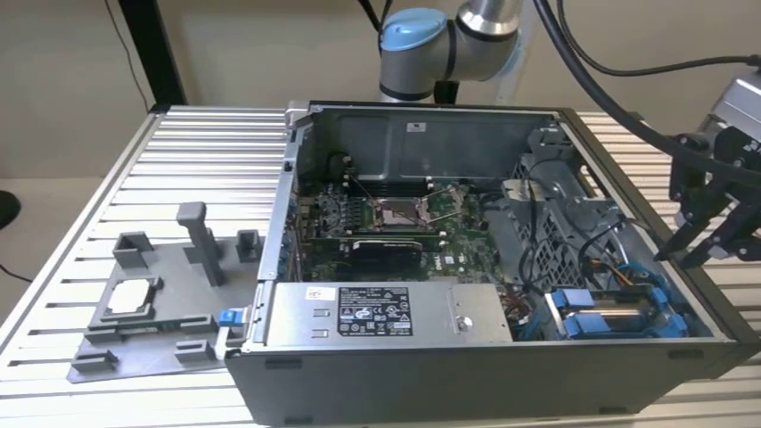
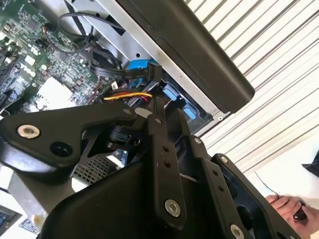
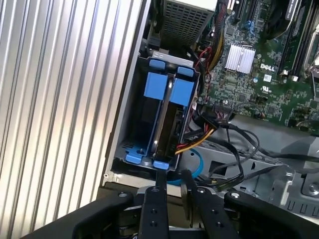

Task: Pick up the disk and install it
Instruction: 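Insert the first disk wire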

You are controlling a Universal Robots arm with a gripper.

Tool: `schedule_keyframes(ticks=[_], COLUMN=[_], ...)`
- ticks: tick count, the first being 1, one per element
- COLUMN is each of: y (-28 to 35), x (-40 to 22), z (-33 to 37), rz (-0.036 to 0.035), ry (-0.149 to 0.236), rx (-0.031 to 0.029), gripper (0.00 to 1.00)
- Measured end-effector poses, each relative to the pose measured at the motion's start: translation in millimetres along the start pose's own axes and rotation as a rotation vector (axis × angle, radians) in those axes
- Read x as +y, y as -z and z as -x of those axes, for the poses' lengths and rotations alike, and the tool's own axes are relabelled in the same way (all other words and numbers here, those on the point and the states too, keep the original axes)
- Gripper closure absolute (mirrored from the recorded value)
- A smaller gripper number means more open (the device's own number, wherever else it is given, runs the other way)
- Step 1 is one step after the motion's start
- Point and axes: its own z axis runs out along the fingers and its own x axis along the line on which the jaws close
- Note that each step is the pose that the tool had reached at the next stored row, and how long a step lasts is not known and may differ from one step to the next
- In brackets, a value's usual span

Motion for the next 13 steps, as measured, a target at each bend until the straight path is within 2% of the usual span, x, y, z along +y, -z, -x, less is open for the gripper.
schedule_keyframes(ticks=[3,4,5,7,10,13], y=[-0.2,-0.3,-0.5,-0.7,-1.8,-3.2], x=[-0.9,-1.3,-1.9,-3.1,-4.8,-6.4], z=[-0.2,-0.4,-0.7,-1.5,-2.5,-3.3], rz=[-0.0089,-0.0112,-0.0126,-0.0141,-0.0145,-0.0158], ry=[0.007,0.010,0.011,0.016,0.027,0.038], rx=[-0.0422,-0.0532,-0.0599,-0.0677,-0.0726,-0.0821], gripper=[0.00,0.00,0.00,0.00,0.00,0.00])
